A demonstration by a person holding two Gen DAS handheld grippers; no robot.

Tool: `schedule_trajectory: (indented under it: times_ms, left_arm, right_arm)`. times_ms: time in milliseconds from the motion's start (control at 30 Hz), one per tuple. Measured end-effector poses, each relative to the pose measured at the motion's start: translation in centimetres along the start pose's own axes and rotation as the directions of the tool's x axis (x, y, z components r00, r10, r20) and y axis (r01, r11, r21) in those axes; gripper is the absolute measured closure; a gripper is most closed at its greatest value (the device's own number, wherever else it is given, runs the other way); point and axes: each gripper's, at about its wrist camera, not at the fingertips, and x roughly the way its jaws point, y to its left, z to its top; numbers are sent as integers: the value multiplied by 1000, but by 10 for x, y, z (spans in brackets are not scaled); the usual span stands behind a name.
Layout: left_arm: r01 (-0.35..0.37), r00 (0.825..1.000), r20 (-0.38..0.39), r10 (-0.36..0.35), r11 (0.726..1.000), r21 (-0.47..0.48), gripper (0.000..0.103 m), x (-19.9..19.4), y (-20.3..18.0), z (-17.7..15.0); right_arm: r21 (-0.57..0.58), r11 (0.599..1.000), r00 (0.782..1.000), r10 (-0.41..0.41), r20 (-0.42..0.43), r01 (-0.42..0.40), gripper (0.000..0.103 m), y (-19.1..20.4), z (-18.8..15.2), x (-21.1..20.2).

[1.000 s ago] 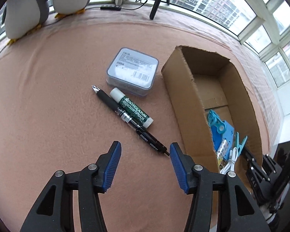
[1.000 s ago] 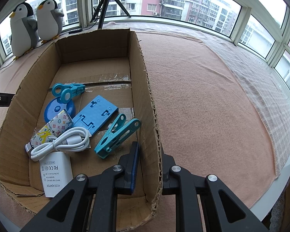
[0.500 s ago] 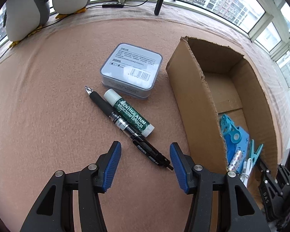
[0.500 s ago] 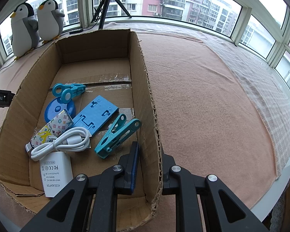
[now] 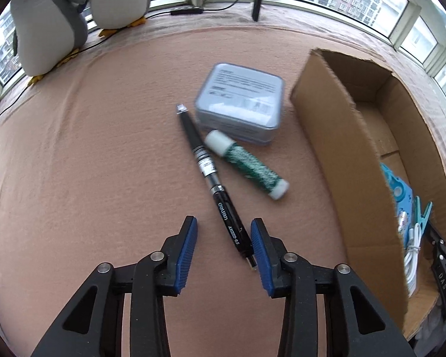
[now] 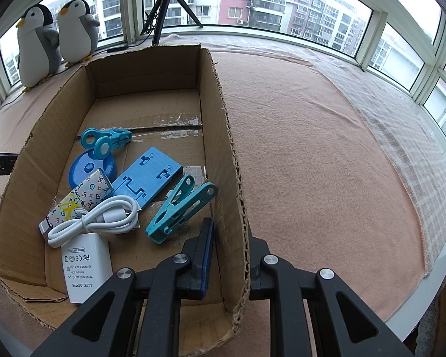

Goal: Organize rigid objects
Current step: 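Move the left tool back to the black pen on the carpet, then grasp the black pen with the left gripper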

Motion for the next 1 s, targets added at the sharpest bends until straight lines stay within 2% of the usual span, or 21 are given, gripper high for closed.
schedule_trajectory:
  times_ms: [133,400,533,767,1000]
  left_arm:
    - [0,1000,-11,0,1000,-20,62,-1,16,3]
    - [-10,1000,-12,10,1000,1,64,7,12,20]
    - [-17,1000,-8,18,1000,16,85,9,11,24]
    - [-1,1000,2,1,1000,24,86,6,14,22]
    - [26,998,59,-29,998,56,87,-27,13,10]
  right_arm:
    - [2,1000,1000,1,0,-1,87,0,1,0]
    - [2,1000,1000,1,1,-1,87,1,0,0]
    - [3,1000,1000,1,2,-1,87,1,1,0]
    - [3,1000,1000,1,2,-1,87,1,1,1]
    - [4,1000,1000,2,3,-2,87,1,0,1]
